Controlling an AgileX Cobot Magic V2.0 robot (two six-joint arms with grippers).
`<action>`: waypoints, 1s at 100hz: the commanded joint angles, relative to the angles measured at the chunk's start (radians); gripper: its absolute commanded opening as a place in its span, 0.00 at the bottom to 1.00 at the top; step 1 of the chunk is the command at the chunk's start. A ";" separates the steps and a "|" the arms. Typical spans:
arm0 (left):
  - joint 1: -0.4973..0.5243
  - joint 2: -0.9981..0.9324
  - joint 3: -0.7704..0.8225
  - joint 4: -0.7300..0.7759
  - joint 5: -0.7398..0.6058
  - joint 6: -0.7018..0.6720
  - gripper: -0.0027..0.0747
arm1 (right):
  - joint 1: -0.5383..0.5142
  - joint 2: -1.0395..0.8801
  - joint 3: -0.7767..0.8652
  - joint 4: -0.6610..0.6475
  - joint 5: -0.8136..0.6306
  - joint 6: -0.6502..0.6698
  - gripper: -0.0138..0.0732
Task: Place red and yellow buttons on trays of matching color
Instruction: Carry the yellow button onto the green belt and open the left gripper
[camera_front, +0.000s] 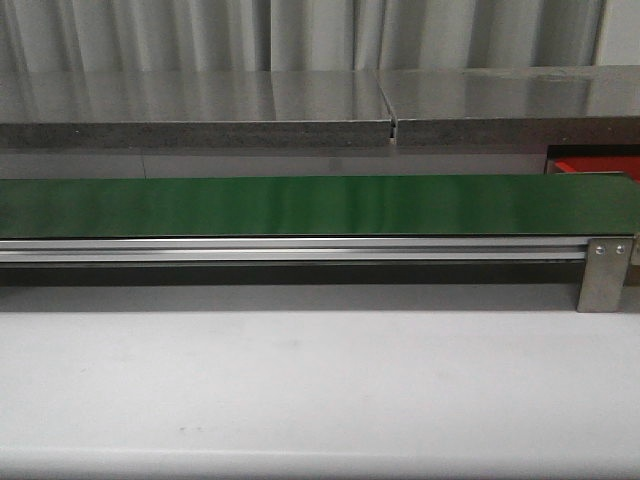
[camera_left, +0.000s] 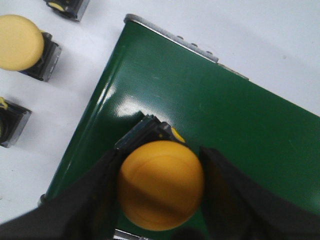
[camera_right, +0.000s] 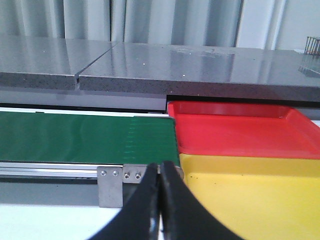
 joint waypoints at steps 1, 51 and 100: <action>-0.006 -0.047 -0.037 -0.018 -0.022 0.000 0.34 | -0.005 -0.018 -0.022 -0.008 -0.080 -0.005 0.02; -0.006 -0.047 -0.037 -0.015 -0.025 0.010 0.73 | -0.005 -0.018 -0.022 -0.008 -0.080 -0.005 0.02; -0.006 -0.054 -0.163 -0.023 0.033 0.010 0.75 | -0.005 -0.018 -0.022 -0.008 -0.080 -0.005 0.02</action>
